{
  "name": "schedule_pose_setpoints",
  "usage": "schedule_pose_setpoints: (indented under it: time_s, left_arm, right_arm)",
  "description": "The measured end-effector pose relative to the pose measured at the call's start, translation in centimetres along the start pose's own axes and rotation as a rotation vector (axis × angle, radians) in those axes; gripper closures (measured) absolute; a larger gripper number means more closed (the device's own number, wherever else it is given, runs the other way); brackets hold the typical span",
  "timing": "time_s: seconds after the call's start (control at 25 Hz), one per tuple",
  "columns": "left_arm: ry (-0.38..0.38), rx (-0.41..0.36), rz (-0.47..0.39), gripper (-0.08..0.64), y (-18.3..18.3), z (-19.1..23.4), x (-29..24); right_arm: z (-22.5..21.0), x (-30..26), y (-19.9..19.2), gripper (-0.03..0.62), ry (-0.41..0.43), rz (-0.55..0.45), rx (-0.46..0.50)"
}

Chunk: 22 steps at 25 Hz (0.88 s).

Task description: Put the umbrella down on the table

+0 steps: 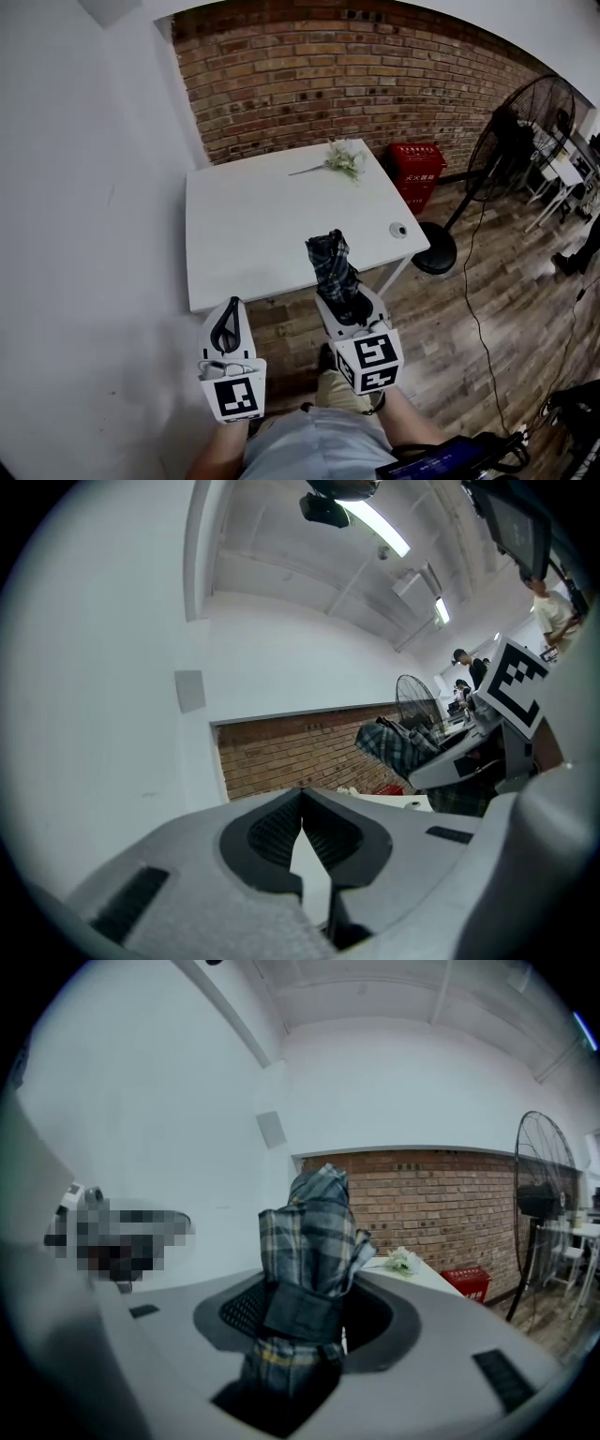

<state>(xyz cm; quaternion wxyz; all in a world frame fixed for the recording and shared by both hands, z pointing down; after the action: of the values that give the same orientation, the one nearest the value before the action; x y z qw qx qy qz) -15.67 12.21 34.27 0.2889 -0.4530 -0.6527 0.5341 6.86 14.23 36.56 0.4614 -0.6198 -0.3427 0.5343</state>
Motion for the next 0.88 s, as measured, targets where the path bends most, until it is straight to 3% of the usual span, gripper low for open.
schedule_pose_setpoints:
  time_s: [0.36,0.88]
  left_arm:
    - [-0.015,-0.011,0.063,0.555,-0.9,-0.1,-7.5]
    - [0.063,-0.009,0.142,0.555,0.2,0.4,-21.7]
  right_arm:
    - [-4.7,-5.8,0.1,0.382,0.005,0.042,-0.025]
    - [-14.1,-17.7,3.1,0.382,0.088,0.108,-0.03]
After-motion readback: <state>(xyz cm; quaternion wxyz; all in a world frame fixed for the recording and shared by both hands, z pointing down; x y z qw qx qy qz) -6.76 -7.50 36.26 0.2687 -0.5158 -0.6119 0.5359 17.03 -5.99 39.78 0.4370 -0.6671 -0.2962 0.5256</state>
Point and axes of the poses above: the fingertips, and each gripper's own axes: x backward along the fingers, z to its left, y out of its top, the point moved 9 cm from there along x, backward along the fingers, and after that the axes turned 9 degrees about z, right-handed, at the moved point
